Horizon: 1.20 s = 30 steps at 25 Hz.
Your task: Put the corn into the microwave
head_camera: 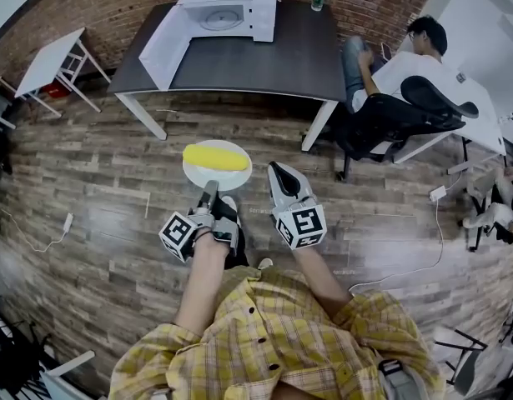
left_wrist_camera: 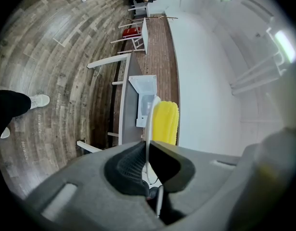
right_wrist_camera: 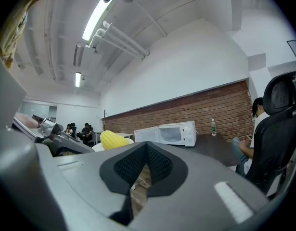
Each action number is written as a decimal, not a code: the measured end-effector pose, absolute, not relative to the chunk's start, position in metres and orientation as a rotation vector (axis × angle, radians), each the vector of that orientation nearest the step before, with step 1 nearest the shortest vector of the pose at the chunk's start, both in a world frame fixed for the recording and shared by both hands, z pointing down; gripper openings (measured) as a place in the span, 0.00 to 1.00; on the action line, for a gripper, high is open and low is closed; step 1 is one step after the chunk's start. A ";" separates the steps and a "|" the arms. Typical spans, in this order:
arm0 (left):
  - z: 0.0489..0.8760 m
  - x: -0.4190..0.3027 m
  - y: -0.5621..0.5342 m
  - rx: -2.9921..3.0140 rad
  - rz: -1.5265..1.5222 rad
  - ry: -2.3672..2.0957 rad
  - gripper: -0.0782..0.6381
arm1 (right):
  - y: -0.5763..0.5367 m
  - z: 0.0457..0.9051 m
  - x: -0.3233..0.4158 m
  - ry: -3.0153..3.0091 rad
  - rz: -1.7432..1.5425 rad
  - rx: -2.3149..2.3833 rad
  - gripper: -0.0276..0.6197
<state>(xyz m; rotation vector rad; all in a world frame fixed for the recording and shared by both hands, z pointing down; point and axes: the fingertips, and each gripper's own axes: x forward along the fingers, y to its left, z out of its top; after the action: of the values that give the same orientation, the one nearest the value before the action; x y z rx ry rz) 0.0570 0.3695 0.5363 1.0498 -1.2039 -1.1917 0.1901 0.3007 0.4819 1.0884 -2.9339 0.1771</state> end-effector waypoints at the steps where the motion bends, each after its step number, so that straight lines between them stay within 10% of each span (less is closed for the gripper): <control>1: 0.539 0.053 0.363 1.048 -1.183 -1.211 0.13 | 0.294 0.481 0.188 -2.934 0.175 1.093 0.05; 30: 0.514 -0.094 0.107 1.089 -1.101 -1.075 0.13 | 0.057 0.461 0.051 -2.831 0.171 1.328 0.05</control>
<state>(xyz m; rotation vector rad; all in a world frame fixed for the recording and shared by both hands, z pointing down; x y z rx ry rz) -0.0937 0.1073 0.5140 1.0893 -1.0754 -1.1010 0.0512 0.0572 0.4605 1.3279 -2.8307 0.1709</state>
